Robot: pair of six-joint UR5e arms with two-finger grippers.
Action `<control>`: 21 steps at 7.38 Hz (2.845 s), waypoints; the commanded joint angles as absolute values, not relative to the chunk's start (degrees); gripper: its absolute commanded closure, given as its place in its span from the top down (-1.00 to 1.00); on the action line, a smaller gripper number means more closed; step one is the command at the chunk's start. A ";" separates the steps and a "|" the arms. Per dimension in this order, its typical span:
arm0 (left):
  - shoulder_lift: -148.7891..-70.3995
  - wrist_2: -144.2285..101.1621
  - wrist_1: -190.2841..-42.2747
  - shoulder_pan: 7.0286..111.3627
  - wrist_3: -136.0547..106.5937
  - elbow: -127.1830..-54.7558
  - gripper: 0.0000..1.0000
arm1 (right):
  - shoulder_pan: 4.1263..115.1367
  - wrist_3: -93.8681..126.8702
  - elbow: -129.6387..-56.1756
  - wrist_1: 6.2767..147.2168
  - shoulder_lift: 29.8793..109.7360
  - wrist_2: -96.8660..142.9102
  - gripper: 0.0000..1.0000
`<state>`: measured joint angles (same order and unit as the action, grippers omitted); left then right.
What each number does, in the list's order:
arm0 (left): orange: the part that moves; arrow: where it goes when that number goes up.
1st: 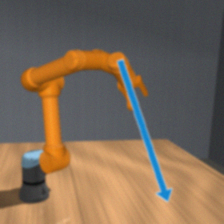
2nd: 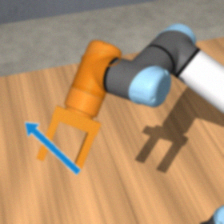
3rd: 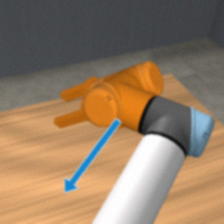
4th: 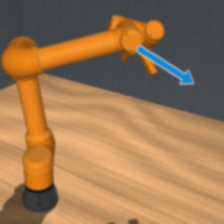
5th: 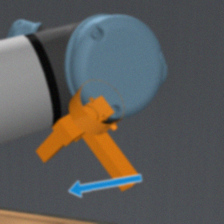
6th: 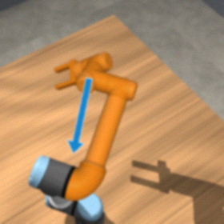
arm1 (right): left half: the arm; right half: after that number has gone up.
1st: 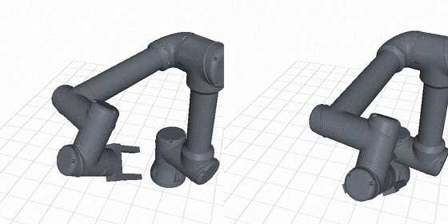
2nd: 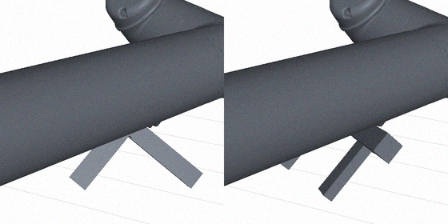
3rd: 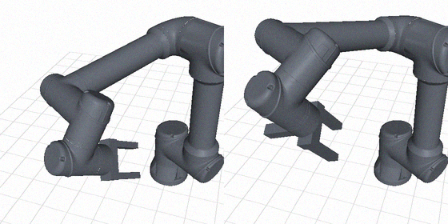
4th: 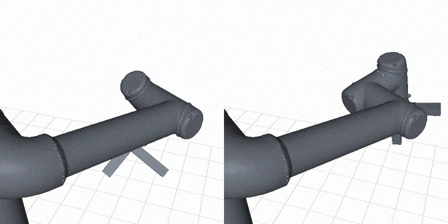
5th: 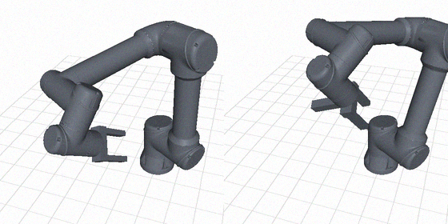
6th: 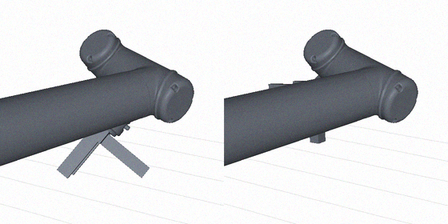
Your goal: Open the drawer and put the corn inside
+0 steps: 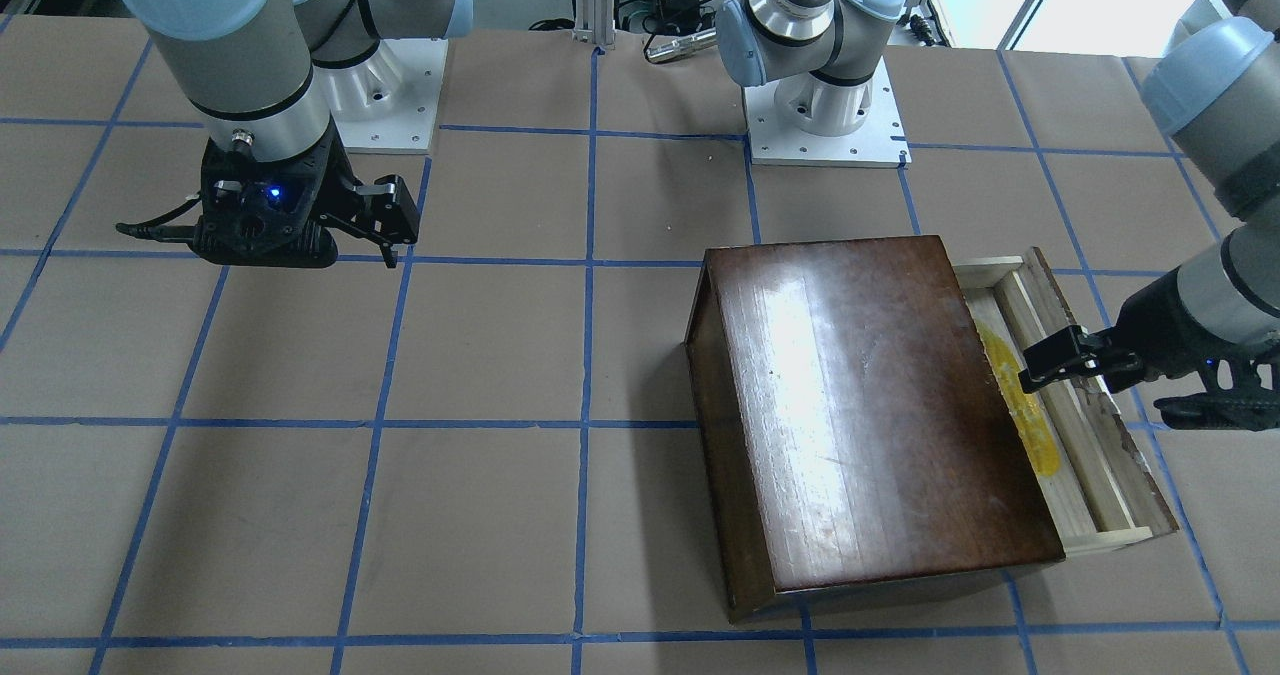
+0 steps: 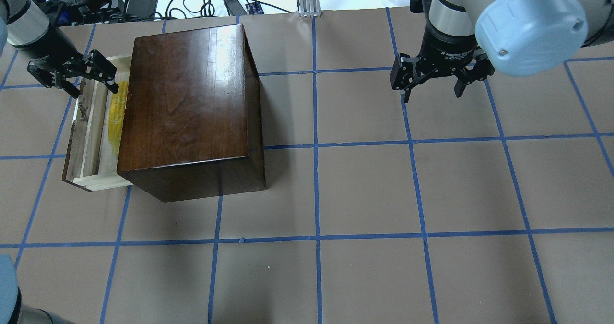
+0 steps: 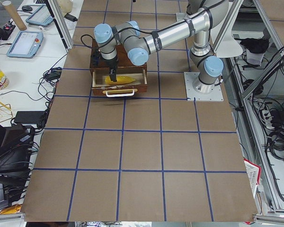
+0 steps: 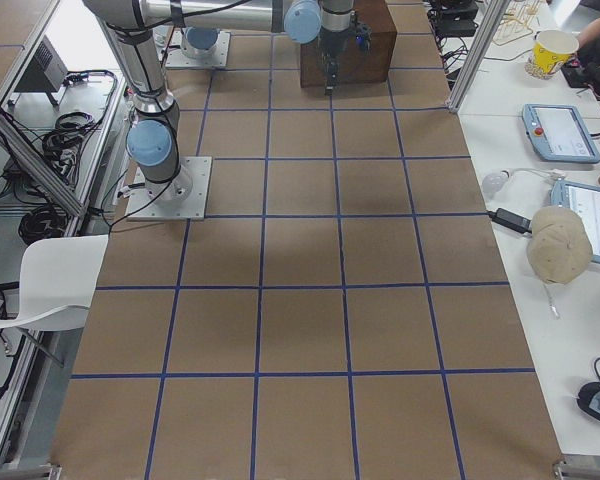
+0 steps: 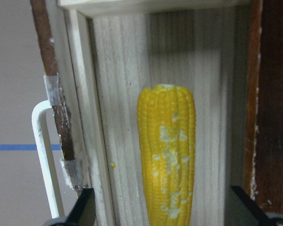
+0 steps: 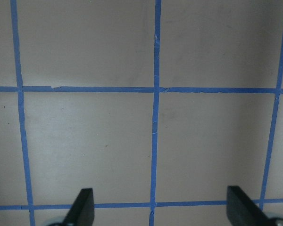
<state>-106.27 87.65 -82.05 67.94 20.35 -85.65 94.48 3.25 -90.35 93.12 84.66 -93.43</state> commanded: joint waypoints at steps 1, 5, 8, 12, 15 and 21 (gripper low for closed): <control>-102.50 88.06 -83.40 69.33 18.13 -85.52 1.00 | 94.48 3.25 -90.35 93.16 84.64 -93.43 1.00; -93.80 88.42 -86.56 82.14 7.23 -86.04 1.00 | 94.48 3.25 -90.35 93.08 84.64 -93.25 1.00; -92.03 89.99 -87.28 90.76 1.17 -86.31 1.00 | 94.48 3.25 -90.35 93.08 84.64 -93.16 1.00; -92.63 91.41 -86.58 92.73 0.09 -86.40 1.00 | 94.48 3.25 -90.35 93.16 84.64 -93.43 1.00; -91.94 91.76 -88.93 91.06 -1.92 -86.57 1.00 | 94.48 3.25 -90.35 93.16 84.64 -93.43 1.00; -92.46 91.94 -89.03 91.23 0.18 -86.31 1.00 | 94.48 3.25 -90.35 93.08 84.64 -93.43 1.00</control>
<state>-92.33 92.12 -89.01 91.14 0.17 -86.46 94.48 3.25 -90.35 93.14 84.64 -93.43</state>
